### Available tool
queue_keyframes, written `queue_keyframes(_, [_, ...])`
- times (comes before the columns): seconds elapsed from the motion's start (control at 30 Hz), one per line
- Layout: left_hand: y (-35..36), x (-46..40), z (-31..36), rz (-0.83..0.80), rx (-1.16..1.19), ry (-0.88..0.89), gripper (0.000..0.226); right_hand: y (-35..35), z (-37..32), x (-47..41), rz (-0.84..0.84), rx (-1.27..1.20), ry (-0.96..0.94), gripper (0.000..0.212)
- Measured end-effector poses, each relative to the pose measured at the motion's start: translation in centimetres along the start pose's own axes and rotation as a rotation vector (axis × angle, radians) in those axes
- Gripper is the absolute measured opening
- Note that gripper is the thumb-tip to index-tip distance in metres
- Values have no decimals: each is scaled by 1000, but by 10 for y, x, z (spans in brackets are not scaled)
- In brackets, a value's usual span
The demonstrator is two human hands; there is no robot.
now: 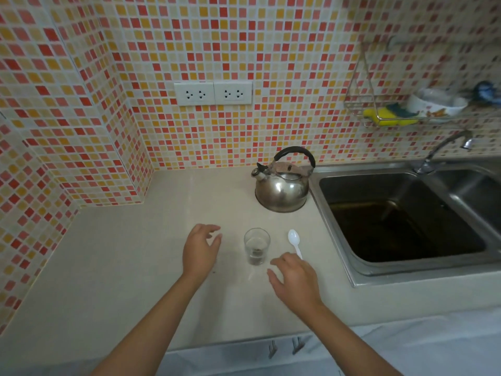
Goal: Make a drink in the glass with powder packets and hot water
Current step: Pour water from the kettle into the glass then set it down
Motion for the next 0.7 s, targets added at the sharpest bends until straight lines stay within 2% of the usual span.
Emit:
queue_keyframes(0.2, [15,-55,48,-92,-14,59,18,-54,57,-48,61,-3,214,34])
queue_keyframes(0.5, [33,-160,88,-176,-151,8,33,-102,110,-188,13,13,183,56])
queue_keyframes(0.7, [53,-213,96,-223,-228,-48,38,-108,142,-280,-120,80,135,67])
Point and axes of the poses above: each hand's wrist, its own x-axis away from the middle knuckle, its own y-axis out of the palm, z = x × y, the point moved 3 cm from there along -x, towards the middle knuckle, and after that the axes turned 14 degrees about -z, right-handed, at the moved point
